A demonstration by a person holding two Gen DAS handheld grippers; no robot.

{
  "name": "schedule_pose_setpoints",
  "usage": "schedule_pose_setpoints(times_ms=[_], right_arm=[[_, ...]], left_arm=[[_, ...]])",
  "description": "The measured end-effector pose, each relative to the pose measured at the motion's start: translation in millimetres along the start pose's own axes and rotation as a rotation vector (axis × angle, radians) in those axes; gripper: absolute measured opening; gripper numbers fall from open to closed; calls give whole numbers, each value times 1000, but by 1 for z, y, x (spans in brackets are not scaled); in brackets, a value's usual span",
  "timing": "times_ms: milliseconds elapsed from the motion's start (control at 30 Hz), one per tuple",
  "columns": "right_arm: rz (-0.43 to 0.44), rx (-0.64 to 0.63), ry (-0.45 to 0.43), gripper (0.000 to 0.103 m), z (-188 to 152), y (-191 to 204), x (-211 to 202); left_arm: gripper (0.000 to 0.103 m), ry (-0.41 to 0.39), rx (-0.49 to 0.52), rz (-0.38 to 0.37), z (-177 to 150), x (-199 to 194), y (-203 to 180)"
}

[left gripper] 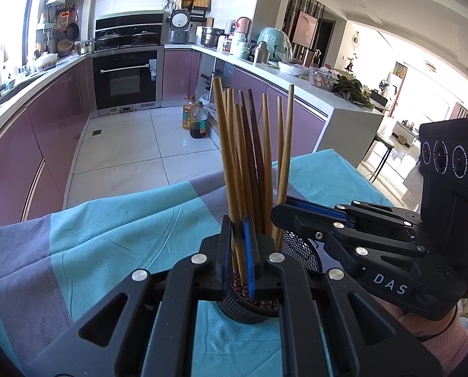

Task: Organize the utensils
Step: 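Open the right gripper to release its chopstick while the left gripper opens too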

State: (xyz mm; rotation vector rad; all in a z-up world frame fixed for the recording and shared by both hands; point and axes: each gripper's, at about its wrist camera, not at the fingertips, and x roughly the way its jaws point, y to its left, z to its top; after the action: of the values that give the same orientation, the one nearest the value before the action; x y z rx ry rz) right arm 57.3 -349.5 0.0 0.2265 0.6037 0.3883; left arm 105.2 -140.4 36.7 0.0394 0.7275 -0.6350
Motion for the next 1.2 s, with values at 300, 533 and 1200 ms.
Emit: schedule_pose_setpoints(times_ms=[300,533,1200], right_arm=[[-5,7,-1,7,1,-1,2],[-7,8,-1,8,0,0,3],[-76,-71,-66,63,-20,18,-28]], left_arm=[[9,31,-21,-7,3,21,6],[9,46,-21,-11,4,34,7],[56,-153,-41,153,-18,-20,8]])
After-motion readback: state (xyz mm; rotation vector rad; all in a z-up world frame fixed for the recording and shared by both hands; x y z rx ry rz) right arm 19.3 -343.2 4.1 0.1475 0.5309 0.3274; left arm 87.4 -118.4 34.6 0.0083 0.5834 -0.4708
